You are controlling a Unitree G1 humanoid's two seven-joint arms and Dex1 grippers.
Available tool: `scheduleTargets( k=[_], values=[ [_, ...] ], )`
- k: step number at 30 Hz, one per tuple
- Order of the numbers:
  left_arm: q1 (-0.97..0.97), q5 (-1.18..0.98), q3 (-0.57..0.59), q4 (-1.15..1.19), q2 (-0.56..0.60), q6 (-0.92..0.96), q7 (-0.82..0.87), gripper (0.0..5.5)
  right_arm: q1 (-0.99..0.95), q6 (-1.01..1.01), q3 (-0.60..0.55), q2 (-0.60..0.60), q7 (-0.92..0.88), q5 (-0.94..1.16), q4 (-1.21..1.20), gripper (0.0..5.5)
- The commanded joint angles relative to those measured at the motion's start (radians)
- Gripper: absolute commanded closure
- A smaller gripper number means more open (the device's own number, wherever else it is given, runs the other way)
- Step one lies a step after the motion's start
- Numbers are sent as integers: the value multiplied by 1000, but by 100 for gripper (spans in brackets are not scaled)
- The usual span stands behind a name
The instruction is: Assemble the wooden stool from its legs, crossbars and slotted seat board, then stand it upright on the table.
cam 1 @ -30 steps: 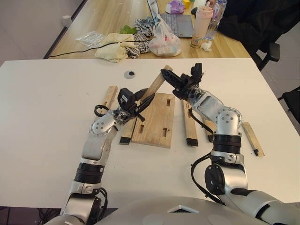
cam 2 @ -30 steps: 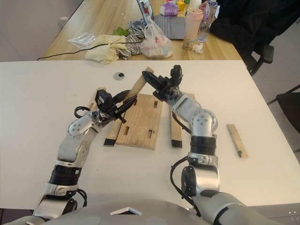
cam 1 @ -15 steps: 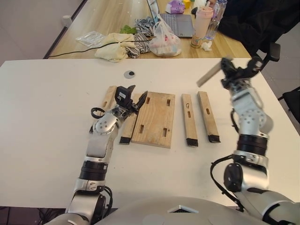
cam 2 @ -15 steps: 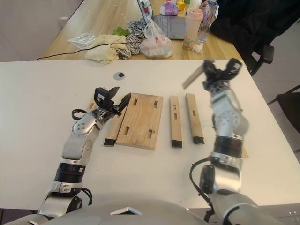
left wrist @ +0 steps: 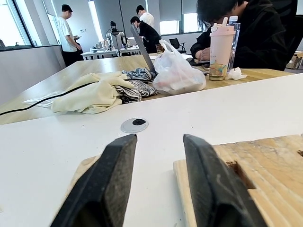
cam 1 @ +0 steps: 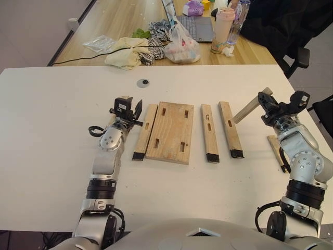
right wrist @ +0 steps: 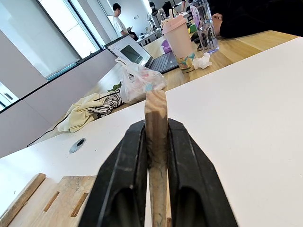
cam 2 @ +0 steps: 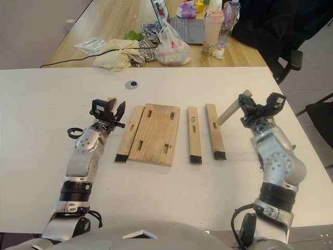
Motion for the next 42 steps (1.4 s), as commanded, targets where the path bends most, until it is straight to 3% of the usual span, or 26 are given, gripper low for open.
scheduleTargets(
  k=[1, 13, 18, 24, 33, 38, 42],
  values=[
    [-4, 3, 3, 13, -2, -3, 3, 373, 1, -2, 6, 4, 7, -5, 34, 512],
    [-12, 24, -13, 70, -8, -24, -1, 373, -3, -175, 77, 6, 23, -143, 237, 512],
    [-18, 26, -20, 89, -10, -30, -5, 373, 59, -384, 221, 44, 13, -335, 246, 512],
    [-42, 25, -18, 114, 2, -34, -18, 373, 152, -719, 266, 102, -33, -494, 488, 512],
    [-27, 27, -13, 106, -8, -36, -2, 373, 149, -702, 335, 24, 48, -543, 583, 512],
    [6, 30, -9, 92, -34, -46, 37, 373, 134, -630, 328, -39, 70, -547, 567, 402],
    [60, 34, 4, 62, -69, -63, 89, 373, 119, -366, 360, -164, 199, -511, 359, 324]
  ],
)
